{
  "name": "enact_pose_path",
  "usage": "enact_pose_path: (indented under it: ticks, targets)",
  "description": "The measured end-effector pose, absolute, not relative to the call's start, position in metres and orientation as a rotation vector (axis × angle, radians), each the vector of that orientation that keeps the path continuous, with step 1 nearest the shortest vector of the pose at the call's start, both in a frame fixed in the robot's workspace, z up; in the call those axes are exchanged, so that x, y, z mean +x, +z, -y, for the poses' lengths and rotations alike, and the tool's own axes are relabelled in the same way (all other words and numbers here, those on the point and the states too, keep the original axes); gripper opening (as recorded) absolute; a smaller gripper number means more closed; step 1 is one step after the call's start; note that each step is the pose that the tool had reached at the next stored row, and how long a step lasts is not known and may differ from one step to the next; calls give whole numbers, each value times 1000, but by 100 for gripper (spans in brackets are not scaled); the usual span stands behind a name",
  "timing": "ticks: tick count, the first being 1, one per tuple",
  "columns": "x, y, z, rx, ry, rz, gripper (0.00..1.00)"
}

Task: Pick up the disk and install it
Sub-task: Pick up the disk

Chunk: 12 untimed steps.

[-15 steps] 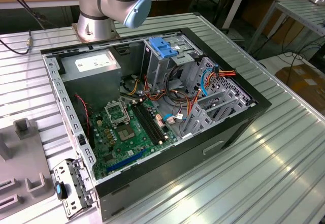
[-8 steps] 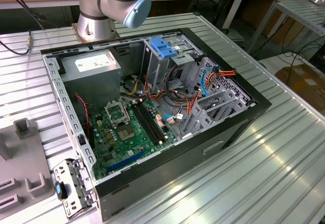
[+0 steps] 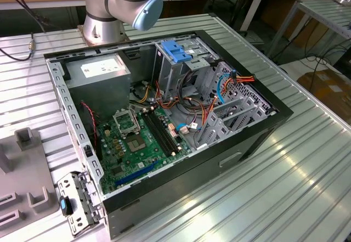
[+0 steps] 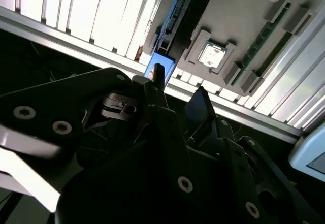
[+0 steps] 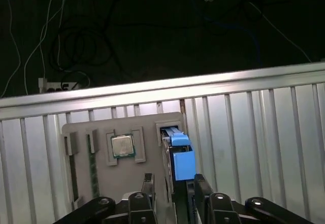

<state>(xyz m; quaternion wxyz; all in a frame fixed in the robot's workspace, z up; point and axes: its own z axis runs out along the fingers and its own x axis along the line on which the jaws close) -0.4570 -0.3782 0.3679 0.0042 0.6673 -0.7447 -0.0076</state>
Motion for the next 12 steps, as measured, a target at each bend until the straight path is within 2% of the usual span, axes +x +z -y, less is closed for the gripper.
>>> enact_pose_path:
  ticks: [4,5,12]
  targets:
    - [-458,362,377,2133,-22,2296,45]
    - [-460,360,376,2134,-21,2295,52]
    - [-462,354,374,2134,-21,2295,52]
